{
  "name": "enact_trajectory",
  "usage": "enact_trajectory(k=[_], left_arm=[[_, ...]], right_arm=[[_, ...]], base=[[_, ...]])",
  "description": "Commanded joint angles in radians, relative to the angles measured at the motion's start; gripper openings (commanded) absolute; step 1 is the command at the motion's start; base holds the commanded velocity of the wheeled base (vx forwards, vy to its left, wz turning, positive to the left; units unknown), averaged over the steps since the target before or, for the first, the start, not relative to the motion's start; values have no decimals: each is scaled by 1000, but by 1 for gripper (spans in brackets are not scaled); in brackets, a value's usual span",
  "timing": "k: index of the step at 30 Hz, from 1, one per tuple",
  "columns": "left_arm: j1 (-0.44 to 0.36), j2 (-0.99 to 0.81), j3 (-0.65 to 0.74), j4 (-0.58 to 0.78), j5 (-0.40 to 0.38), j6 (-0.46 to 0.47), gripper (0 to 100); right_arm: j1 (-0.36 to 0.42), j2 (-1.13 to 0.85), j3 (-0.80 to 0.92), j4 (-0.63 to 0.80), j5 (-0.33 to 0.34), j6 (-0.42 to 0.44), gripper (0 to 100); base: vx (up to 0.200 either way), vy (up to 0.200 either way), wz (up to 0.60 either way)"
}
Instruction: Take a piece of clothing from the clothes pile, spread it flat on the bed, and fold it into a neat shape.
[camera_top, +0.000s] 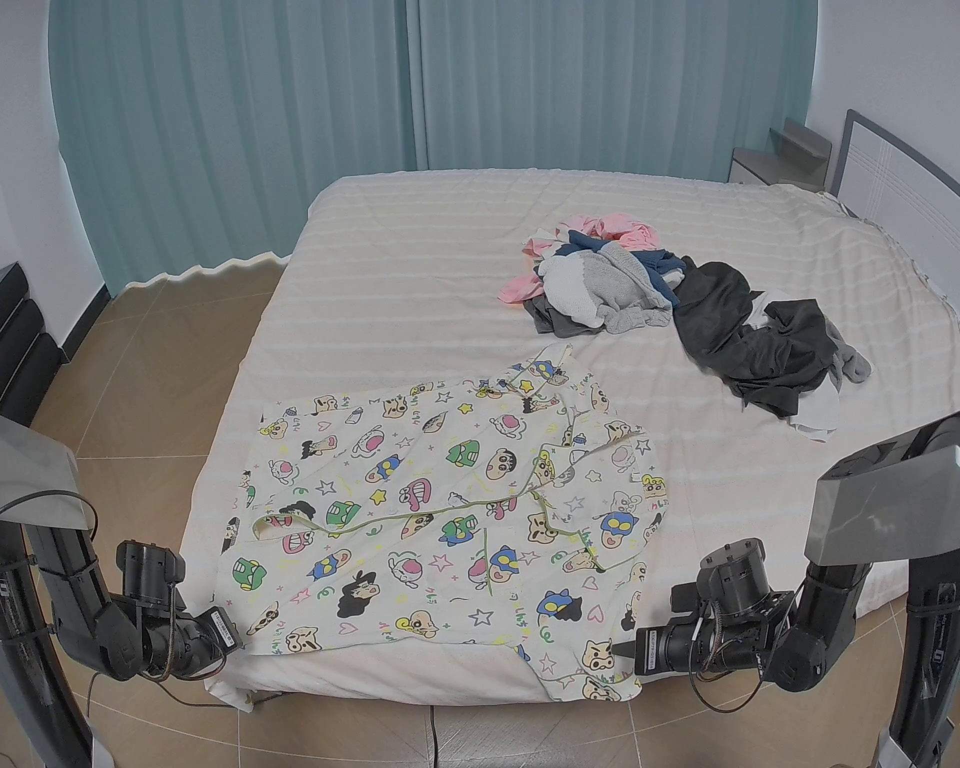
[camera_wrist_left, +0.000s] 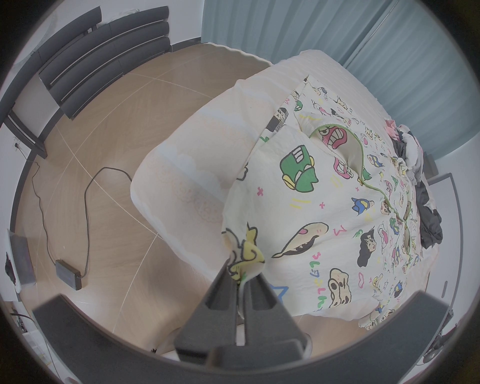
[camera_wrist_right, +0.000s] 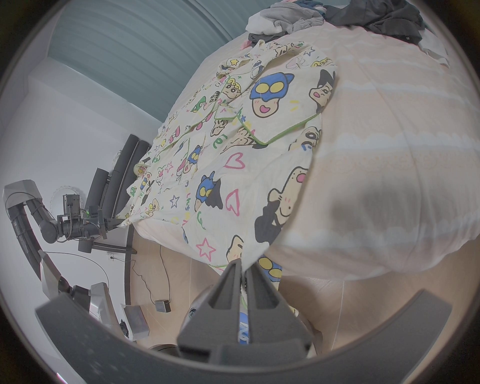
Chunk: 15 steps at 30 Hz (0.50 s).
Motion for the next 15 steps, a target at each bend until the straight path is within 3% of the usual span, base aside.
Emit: enact_trajectory(k=[1, 2, 15], left_arm=[[1, 6, -4, 0, 0, -1, 0], [1, 6, -4, 0, 0, 0, 0], [1, 12, -11, 0, 1, -1, 0]], right_arm=[[14, 27, -17, 1, -4, 1, 0], [14, 28, -19, 2, -4, 1, 100], [62, 78, -50, 2, -28, -11, 100]], base=[[0, 0, 0], [0, 0, 0], [0, 0, 0]])
